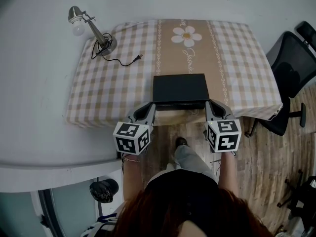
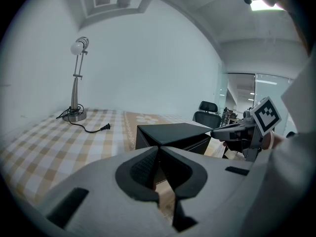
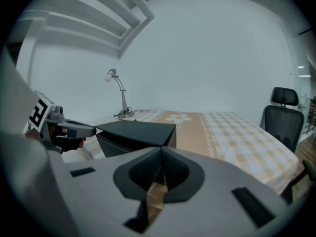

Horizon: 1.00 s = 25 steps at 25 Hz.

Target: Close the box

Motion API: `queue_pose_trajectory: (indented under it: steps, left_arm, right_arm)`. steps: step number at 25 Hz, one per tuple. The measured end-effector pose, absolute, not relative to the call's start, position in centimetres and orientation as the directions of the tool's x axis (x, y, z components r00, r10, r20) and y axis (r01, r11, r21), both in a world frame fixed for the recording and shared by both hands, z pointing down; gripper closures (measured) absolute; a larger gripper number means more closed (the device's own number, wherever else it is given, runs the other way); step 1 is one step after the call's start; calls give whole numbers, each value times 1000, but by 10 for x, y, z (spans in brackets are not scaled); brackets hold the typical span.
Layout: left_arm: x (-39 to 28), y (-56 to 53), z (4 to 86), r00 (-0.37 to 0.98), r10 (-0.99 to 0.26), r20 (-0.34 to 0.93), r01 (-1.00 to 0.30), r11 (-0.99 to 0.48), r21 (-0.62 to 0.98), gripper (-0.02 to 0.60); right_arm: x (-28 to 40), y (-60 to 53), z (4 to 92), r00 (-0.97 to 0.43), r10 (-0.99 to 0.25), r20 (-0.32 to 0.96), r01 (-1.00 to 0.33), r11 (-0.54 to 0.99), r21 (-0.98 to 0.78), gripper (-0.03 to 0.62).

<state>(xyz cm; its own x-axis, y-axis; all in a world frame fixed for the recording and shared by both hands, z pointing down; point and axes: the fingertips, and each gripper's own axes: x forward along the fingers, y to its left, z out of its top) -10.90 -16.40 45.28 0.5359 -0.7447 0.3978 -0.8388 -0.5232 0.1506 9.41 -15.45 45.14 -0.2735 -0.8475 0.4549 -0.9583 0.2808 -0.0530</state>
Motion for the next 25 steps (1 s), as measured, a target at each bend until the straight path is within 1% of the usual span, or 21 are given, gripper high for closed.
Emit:
queue_pose_trajectory:
  steps: [15,19,25]
  left_arm:
    - [-108,-157,460,533,-738,413,-840,-520,155,552]
    - [-109,-153,456,540,-741,399,-837,-521,166,552]
    - [-113,-144,444,538,-755,375,-838,-528,140,552]
  right_arm:
    - [96,-146,459,-276,-838,470,-958,282,-60,576]
    - [95,-143,456,-276,-842,463,-958,281,-60,576]
    - [88,-135,449,-283,-849,446,-957,284,-66,576]
